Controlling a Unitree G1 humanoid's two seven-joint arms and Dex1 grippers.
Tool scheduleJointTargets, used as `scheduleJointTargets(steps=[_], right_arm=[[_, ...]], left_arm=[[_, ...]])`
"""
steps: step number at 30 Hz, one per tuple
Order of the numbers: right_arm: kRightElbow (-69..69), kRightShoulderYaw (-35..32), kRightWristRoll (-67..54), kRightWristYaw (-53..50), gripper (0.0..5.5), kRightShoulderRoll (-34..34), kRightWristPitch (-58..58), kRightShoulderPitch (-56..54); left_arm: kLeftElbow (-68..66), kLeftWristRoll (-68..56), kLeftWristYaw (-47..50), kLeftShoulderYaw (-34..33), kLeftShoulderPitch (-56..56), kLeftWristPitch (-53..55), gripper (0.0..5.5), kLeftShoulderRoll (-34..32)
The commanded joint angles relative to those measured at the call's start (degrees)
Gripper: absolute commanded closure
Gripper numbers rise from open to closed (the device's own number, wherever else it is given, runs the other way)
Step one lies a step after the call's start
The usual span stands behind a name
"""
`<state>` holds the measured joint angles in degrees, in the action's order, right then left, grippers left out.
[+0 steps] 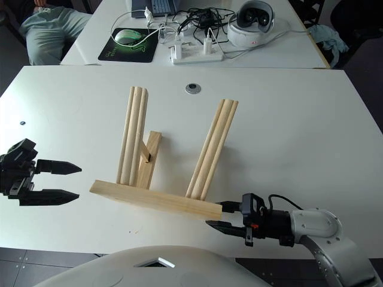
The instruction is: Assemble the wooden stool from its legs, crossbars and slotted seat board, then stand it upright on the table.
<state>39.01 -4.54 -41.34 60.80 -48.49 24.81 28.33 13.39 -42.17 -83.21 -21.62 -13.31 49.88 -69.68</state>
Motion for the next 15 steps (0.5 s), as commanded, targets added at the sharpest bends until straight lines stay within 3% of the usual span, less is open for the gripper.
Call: scheduleJointTargets(steps=[1, 6, 9, 12, 15], right_arm=[[-0.2, -3.7, -30.2, -7.7, 3.93, -8.5, 20.3, -9.4], [-4.7, -2.0, -55.5, -15.3, 3.93, -23.1, 31.2, -16.7], [-10.8, 3.9, -70.0, -17.1, 3.93, -32.0, 36.0, -26.7], [-16.3, 8.8, -71.6, -13.3, 3.93, -34.1, 43.0, -38.2], [-25.3, 16.2, -71.7, -13.7, 3.93, -29.9, 51.2, -53.6]], left_arm=[[3.1, -1.0, 3.0, -4.0, -3.1, 1.6, 0.10, 2.4], [6.7, -2.1, 5.2, -8.5, -7.8, 3.5, 0.10, 5.5], [10.7, -2.9, 7.3, -12.9, -13.1, 4.9, 0.10, 9.6], [13.6, -3.4, 9.5, -15.4, -16.9, 5.3, 0.10, 13.4], [15.3, -4.3, 11.4, -17.2, -19.4, 5.6, 0.10, 16.7]])
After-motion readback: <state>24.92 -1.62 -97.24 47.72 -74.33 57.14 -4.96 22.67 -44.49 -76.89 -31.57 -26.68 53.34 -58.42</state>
